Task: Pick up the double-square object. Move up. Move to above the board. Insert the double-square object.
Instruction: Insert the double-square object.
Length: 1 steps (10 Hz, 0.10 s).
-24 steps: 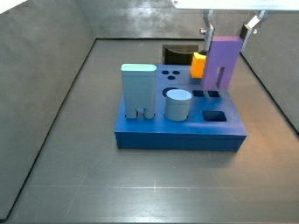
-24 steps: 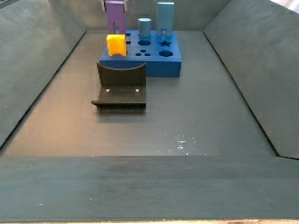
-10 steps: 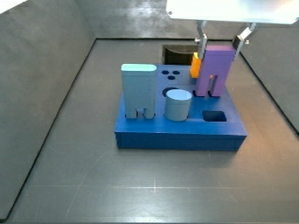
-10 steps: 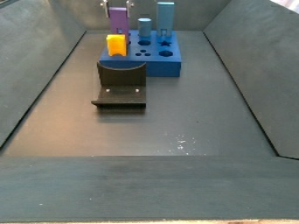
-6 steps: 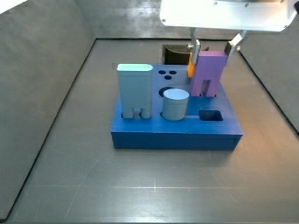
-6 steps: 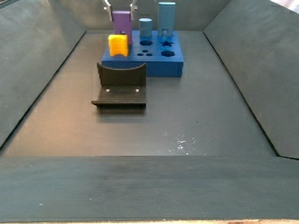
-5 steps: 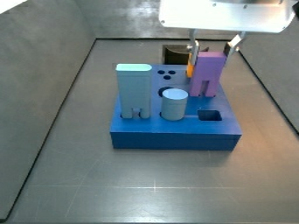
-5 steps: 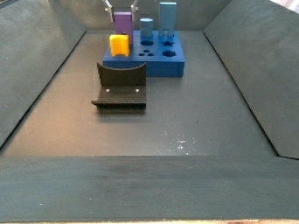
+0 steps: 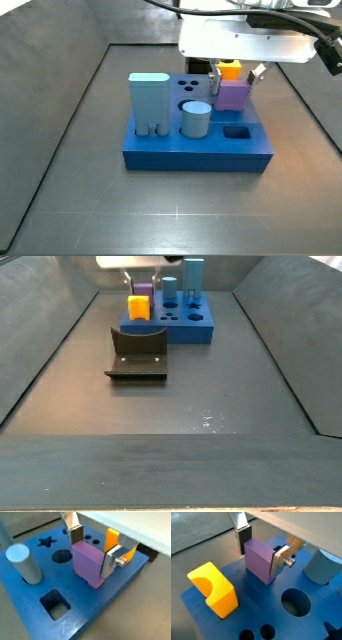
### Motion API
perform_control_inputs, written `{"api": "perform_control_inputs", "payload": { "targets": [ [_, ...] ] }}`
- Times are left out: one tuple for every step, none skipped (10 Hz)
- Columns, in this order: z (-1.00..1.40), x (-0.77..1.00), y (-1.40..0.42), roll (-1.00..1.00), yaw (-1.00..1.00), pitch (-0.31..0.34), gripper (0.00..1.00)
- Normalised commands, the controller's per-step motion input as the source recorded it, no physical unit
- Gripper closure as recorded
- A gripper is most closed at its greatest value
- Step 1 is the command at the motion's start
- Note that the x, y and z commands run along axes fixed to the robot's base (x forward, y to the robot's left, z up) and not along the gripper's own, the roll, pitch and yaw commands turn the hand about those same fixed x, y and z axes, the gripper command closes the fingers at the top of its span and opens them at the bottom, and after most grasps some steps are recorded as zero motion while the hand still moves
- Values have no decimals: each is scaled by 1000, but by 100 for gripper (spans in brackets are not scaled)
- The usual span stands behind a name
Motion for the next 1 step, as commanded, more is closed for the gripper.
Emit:
{"api": "perform_control_inputs", "payload": {
  "targets": [
    [0,0,0,0,0,0,100]
  ]
}}
